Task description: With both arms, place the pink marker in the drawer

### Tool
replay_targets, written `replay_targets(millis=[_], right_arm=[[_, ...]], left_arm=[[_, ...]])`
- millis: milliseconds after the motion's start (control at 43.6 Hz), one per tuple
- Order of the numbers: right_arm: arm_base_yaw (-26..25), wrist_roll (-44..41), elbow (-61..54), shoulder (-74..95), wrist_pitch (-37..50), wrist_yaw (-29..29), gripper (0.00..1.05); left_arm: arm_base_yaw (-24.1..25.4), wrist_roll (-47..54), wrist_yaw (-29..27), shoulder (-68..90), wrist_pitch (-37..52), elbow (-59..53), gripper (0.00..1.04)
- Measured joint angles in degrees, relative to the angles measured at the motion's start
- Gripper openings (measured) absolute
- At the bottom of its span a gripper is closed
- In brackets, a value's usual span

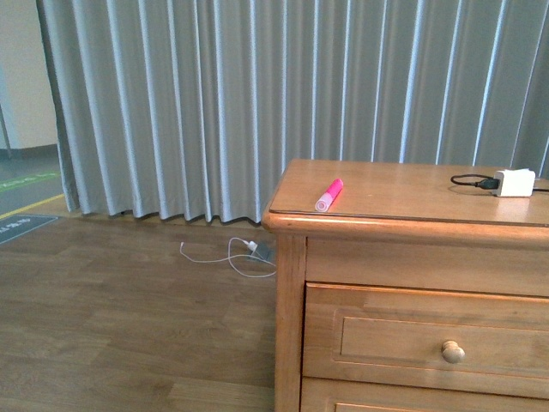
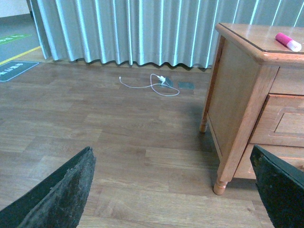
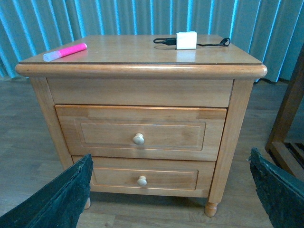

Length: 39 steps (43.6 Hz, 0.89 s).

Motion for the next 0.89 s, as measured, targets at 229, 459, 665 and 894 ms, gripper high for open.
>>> replay_targets(millis=[229,459,665,894], right_arm=[[0.00,-0.02,0.00,0.00,0.00,0.00,0.96],[0.00,-0.02,0.00,0.00,0.00,0.00,0.96],[0.00,-0.02,0.00,0.00,0.00,0.00,0.96],[0.74,-0.57,0.59,0.74,-2.05,2.10,0.96]], left_arm=[[0.00,0.00,0.00,0.00,0.00,0.00,0.99],[0.00,0.00,0.02,0.00,0.00,0.00,0.99],[0.00,0.00,0.02,0.00,0.00,0.00,0.99],[0.00,0.00,0.00,0.00,0.00,0.00,0.99]])
